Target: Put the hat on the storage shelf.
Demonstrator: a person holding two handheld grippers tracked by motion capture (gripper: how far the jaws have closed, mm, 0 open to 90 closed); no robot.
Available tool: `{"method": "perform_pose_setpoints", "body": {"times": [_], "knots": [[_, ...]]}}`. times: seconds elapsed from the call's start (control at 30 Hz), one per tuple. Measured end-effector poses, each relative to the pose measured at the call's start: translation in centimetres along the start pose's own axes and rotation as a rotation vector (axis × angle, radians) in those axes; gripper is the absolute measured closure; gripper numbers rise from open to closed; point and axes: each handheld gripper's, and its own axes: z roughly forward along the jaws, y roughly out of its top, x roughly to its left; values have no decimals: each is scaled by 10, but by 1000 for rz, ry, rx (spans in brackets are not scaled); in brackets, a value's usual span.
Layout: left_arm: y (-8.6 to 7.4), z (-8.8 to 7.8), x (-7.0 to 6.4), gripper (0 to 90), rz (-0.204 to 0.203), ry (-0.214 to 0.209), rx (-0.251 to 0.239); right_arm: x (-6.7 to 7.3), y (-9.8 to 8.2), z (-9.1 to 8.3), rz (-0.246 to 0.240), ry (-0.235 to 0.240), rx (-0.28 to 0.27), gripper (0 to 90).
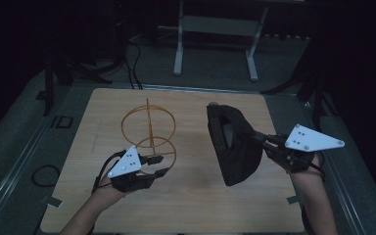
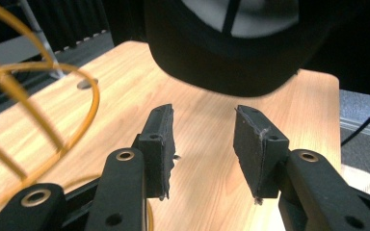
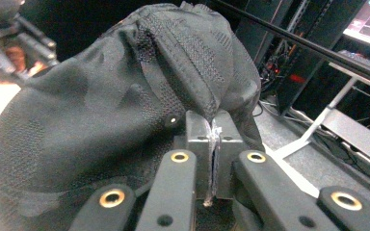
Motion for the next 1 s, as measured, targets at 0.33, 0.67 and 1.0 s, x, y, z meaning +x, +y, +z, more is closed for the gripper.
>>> {"method": "perform_pose_setpoints", "body": {"times": [0.33,0.67,1.0], "knots": [[-37,-14,4,581,-30,58,20,-13,23,22,18,-11,-22,887],[-79,-25,8,566,-102,116,42,-18,54,43,9,4,-50,887],[-98,-31,7,308,-134,122,51,-14,78,62,-9,18,-62,887]]}}
